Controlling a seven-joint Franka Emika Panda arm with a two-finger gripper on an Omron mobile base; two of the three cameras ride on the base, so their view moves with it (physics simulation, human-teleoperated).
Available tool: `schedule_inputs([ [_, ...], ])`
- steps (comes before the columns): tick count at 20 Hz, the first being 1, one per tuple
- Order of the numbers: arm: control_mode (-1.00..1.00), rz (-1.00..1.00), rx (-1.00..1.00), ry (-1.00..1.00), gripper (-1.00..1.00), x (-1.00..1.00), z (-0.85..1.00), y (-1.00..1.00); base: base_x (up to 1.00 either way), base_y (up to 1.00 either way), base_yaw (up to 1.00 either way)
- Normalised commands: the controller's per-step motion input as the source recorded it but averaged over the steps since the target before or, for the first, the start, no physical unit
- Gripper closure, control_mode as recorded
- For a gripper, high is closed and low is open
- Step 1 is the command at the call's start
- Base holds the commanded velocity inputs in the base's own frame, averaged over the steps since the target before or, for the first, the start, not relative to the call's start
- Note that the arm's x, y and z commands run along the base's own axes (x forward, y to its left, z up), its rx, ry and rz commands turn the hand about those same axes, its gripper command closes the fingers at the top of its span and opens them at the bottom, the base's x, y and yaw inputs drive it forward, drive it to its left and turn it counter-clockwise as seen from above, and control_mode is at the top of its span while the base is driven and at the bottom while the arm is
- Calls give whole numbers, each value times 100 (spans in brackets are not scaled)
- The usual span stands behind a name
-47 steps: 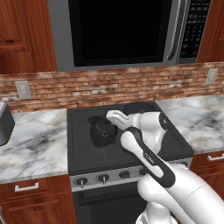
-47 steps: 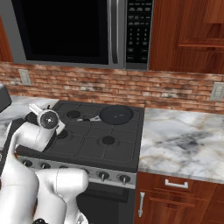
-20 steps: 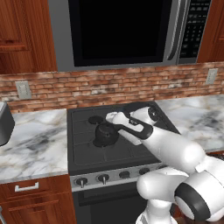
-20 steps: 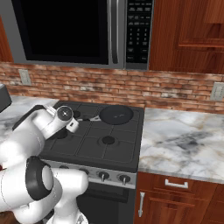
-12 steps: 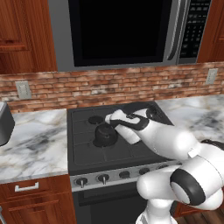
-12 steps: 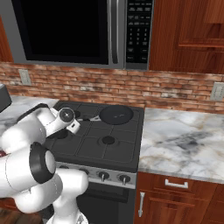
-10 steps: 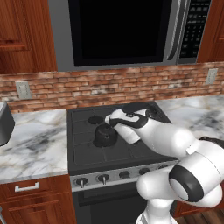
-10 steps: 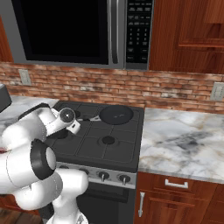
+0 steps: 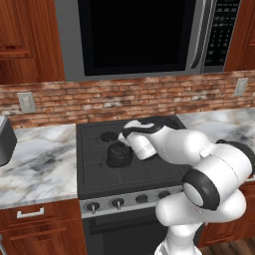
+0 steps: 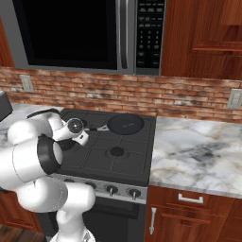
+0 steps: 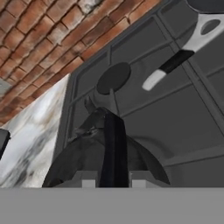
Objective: Pick the kettle from the counter and place it on a stove burner. Then turn the burner on.
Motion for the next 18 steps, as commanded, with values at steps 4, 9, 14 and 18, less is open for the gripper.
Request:
schedule_inputs([
  [4, -100, 0, 0, 3, 100, 21, -9, 11, 0, 0, 0],
  [9, -100, 0, 0, 6, 100, 19, -14, 20, 0, 0, 0],
  [14, -100, 0, 1, 9, 100, 14, -15, 19, 0, 0, 0],
  [18, -100, 0, 0, 1, 100, 14, -5, 5, 0, 0, 0],
])
